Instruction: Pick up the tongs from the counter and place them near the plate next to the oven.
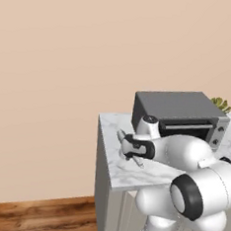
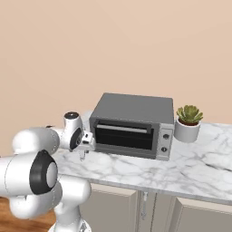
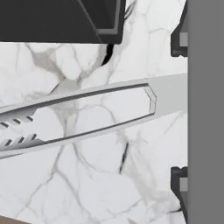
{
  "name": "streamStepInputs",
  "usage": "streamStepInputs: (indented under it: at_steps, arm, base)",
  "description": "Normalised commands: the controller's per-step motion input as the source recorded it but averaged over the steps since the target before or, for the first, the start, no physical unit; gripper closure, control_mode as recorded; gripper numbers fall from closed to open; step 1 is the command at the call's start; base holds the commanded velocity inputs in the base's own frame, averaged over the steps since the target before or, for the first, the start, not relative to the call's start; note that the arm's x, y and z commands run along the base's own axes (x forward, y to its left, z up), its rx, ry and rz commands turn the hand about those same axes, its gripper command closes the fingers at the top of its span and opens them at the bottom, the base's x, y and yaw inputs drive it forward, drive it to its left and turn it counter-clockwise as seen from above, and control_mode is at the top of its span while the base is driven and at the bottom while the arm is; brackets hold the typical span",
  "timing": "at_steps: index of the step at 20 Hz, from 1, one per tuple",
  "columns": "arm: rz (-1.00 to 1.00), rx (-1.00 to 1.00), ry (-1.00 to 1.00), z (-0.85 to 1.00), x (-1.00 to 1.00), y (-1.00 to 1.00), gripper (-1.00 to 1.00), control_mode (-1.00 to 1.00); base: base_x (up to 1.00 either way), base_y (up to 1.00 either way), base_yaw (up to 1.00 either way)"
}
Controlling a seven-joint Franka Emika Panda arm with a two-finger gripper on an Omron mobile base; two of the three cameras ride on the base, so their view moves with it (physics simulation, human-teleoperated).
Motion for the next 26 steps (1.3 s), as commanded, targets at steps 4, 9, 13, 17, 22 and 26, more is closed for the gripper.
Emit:
streamStepInputs:
  at_steps: [4,9,13,17,22,26]
  arm:
    - [0.0,0.0,0.0,-0.2,0.22,-0.07,-1.0,-1.0]
    - [0.0,0.0,0.0,-0.36,0.09,0.0,-1.0,-1.0]
    - [0.0,0.0,0.0,-0.47,0.05,0.0,-1.0,-1.0]
    - [0.0,0.0,0.0,-0.4,0.03,0.0,-1.0,-1.0]
    - [0.0,0.0,0.0,-0.33,-0.03,-0.04,1.0,-1.0]
    - [-0.03,0.0,-0.02,-0.23,-0.25,0.0,1.0,-1.0]
  base:
    - [0.0,0.0,0.0]
    - [0.0,0.0,0.0]
    - [0.0,0.0,0.0]
    - [0.0,0.0,0.0]
    - [0.0,0.0,0.0]
    - [0.0,0.0,0.0]
